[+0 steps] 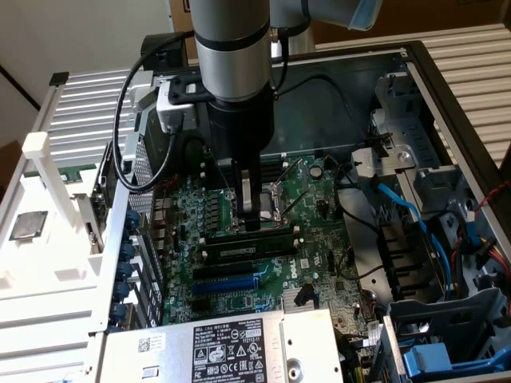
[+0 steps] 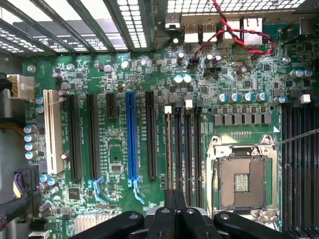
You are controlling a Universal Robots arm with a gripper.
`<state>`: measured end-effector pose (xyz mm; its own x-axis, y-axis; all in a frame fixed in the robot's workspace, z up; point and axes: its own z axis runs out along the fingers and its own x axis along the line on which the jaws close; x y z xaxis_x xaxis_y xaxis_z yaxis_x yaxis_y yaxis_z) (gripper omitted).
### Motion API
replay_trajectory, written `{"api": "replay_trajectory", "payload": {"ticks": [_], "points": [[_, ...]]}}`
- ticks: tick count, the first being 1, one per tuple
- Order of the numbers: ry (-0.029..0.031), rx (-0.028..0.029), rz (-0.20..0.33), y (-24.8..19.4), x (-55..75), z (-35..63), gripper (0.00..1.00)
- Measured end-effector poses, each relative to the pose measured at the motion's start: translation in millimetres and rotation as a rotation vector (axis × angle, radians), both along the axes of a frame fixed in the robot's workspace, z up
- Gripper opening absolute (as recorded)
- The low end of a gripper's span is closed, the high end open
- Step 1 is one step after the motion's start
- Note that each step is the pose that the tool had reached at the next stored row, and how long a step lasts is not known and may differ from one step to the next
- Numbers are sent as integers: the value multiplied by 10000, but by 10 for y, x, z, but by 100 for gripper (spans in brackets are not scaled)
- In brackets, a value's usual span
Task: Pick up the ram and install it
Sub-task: 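Press down the ram until it locks into place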
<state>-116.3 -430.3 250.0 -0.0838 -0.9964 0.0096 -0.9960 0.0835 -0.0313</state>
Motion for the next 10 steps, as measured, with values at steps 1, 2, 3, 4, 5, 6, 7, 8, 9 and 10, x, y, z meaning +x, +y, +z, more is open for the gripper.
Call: {"api": "replay_trajectory", "payload": {"ticks": [1,2,3,4,5,6,7,8,9,10], "points": [[0,0,-175,0,0,-1,10],[0,0,-351,0,0,-1,10],[0,1,-534,0,0,-3,10],[0,0,-696,0,0,-3,10],[0,1,-868,0,0,-4,10],[0,1,-1050,0,0,-5,10],[0,0,-1222,0,0,-5,10],[0,0,-1393,0,0,-6,10],[0,0,-1566,0,0,-6,10],[0,0,-1732,0,0,-7,10]]}}
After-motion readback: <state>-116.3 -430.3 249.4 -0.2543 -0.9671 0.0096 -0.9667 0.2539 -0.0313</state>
